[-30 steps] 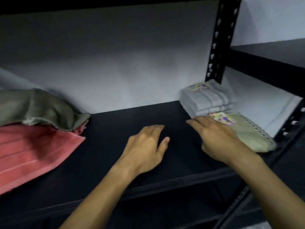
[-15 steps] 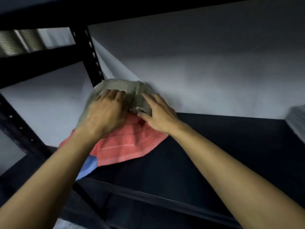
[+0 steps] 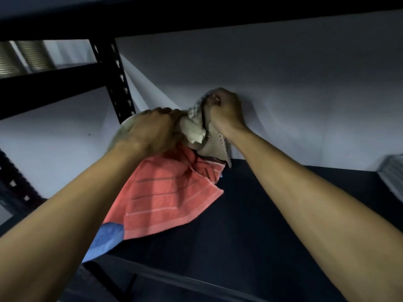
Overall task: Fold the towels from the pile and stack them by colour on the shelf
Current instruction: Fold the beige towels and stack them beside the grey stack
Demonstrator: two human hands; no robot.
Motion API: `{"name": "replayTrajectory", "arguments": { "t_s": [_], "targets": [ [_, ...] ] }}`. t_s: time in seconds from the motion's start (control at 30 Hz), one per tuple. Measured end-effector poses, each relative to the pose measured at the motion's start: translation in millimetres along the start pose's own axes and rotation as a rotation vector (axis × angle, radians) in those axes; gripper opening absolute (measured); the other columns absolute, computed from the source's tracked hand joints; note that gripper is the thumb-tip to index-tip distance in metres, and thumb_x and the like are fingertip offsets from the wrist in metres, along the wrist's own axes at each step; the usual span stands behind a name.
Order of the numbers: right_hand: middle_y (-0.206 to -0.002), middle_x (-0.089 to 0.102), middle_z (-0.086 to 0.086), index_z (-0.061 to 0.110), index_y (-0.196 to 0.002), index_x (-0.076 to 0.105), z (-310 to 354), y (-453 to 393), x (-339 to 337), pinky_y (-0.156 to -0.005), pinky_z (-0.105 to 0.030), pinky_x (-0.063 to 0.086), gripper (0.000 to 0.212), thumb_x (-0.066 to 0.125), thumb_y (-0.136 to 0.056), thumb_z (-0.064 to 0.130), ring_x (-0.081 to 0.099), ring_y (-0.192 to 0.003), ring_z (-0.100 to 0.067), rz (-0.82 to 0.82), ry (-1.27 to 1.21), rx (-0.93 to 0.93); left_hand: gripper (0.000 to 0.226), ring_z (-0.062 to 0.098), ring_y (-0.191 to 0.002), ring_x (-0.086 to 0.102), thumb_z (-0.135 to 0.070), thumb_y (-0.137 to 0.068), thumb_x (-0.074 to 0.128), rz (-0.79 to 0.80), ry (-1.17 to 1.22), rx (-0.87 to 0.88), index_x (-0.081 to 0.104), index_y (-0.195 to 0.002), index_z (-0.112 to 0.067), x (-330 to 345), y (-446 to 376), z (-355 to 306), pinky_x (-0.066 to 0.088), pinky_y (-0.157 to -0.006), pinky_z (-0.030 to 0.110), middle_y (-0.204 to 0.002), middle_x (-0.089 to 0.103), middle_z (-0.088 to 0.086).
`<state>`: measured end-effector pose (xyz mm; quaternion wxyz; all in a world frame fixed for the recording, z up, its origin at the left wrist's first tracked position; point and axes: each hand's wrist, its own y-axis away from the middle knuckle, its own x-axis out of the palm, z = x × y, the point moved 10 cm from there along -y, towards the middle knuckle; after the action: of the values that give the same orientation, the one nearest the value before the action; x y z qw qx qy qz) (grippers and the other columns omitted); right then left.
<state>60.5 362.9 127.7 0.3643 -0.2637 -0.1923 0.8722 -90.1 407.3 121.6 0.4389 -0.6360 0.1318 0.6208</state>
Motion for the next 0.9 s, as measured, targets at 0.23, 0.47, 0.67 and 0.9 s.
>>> {"name": "replayTrajectory", "arguments": {
  "t_s": [0.23, 0.47, 0.67, 0.9],
  "targets": [
    [-0.064, 0.060, 0.000, 0.020, -0.059, 0.058, -13.9, -26.8, -89.3, -0.072, -0.039, 0.056, 0.033, 0.054, -0.091, 0.028, 0.064, -0.072, -0.022, -0.043, 0.043, 0.045, 0.040, 0.040, -0.102, 0.060, -0.037, -0.088, 0.046, -0.144, 0.267, -0.004, 0.057, -0.120, -0.015, -54.1, -24.8, -59.9, 0.045, -0.078, 0.042, -0.111, 0.067, 0.014],
    [-0.088, 0.058, 0.003, 0.029, -0.079, 0.061, -22.5, 46.3, -195.2, -0.063, -0.025, 0.040, 0.017, 0.047, -0.086, 0.035, 0.055, -0.086, -0.017, -0.180, 0.443, -0.088, 0.013, 0.010, -0.080, 0.072, -0.026, -0.085, 0.067, 0.211, 0.946, -0.052, 0.074, -0.090, -0.017, -31.1, -25.3, -141.9, 0.060, -0.081, 0.039, -0.085, 0.076, -0.005],
    [-0.090, 0.073, 0.018, 0.028, -0.095, 0.070, -65.8, 159.7, -221.9, -0.076, -0.012, 0.050, 0.034, 0.050, -0.088, 0.054, 0.067, -0.087, 0.002, -0.110, -0.211, 0.206, 0.020, 0.027, -0.081, 0.075, -0.012, -0.087, 0.069, 0.485, 1.387, -0.256, 0.071, -0.105, -0.002, 27.2, 10.6, -209.8, 0.060, -0.082, 0.041, -0.089, 0.077, 0.011],
    [-0.086, 0.066, 0.019, 0.036, -0.088, 0.062, -61.7, 144.0, -272.6, -0.073, -0.016, 0.049, 0.023, 0.074, -0.084, 0.016, 0.061, -0.076, 0.010, -0.144, 0.102, 0.127, 0.018, 0.017, -0.086, 0.074, -0.021, -0.087, 0.069, 0.497, 1.453, -0.198, 0.071, -0.104, -0.016, 40.8, 28.1, -254.4, 0.058, -0.086, 0.037, -0.094, 0.077, 0.000]
  ]
}}
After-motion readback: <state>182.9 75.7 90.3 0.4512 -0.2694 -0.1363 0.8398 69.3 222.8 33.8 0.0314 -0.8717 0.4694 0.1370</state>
